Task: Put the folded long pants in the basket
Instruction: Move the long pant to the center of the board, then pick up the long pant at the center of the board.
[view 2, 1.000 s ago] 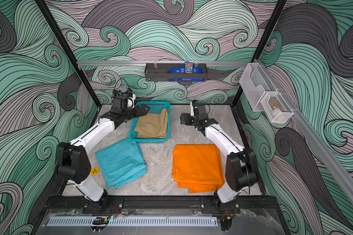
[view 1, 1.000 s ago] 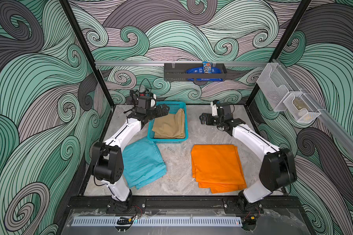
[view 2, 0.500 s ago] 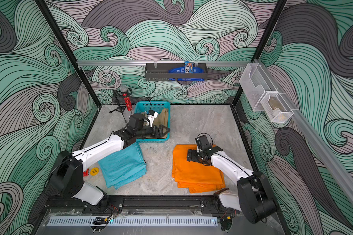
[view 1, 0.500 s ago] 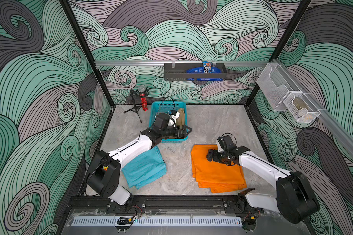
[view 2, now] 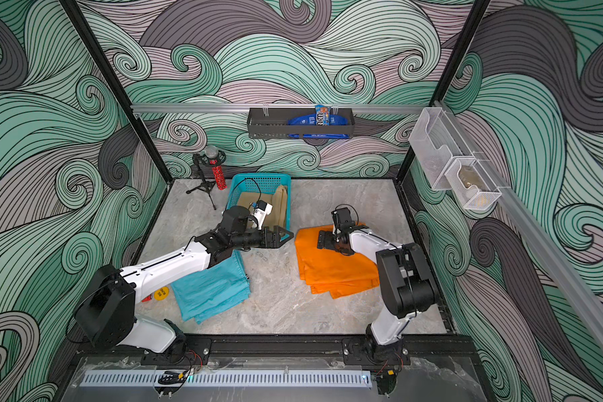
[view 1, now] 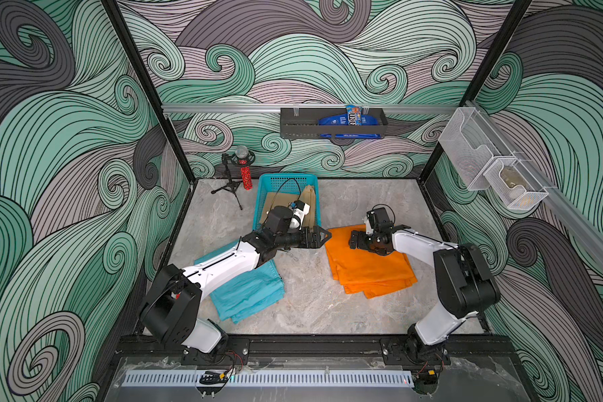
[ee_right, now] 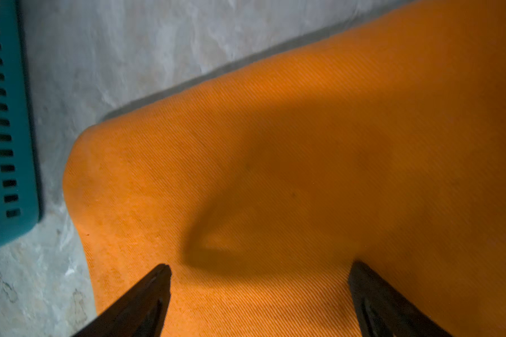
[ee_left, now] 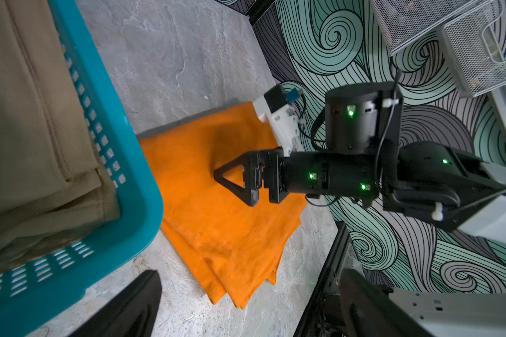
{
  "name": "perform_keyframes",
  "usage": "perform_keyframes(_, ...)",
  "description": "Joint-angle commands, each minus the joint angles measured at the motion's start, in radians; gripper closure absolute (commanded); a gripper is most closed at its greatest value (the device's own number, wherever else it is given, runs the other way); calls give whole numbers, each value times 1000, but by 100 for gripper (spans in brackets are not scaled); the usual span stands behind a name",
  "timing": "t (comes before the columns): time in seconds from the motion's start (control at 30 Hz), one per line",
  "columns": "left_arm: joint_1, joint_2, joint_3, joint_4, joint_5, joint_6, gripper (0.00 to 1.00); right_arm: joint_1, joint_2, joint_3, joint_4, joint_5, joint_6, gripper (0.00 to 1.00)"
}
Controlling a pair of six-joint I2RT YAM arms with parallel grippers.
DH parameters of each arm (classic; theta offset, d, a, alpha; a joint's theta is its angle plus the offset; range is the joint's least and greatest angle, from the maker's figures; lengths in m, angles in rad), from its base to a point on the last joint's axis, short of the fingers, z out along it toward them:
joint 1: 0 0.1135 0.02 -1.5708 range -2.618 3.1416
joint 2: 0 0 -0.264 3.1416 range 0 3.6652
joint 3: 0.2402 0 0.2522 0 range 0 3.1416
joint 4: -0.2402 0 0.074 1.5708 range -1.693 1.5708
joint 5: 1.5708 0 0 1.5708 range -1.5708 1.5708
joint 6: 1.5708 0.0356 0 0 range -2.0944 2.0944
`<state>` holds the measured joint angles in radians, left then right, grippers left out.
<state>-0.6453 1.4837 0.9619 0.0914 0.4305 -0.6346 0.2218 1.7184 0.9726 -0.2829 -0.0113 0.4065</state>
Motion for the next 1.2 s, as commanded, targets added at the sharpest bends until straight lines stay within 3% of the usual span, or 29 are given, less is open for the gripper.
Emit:
perform_keyframes(0.0,-16,35,61,34,-2,-22,3,-27,81,44,65,-52,14,4)
perform_keyframes(0.2,-50,145,151,59,-3,-66,3,-31,170,156,90,-84,61,5)
perform_keyframes(0.4,-116,274,279,50,-33,-78,4,-115,136,205,98,-133,47,5)
perform_keyframes(0.57,-156,355,316,24,-128,-128,4,-222,26,194,98,-178,-79,2)
perform_keyframes(0.73,-191,438,334,12,-207,-152,4,-339,40,158,97,-271,-115,0)
perform_keyframes(0.93,-194,592,442,-69,-202,-151,4,-438,144,137,144,-368,-158,0)
perform_keyframes(1.17,-192,657,490,-84,-200,-140,4,-471,161,106,165,-412,-179,0)
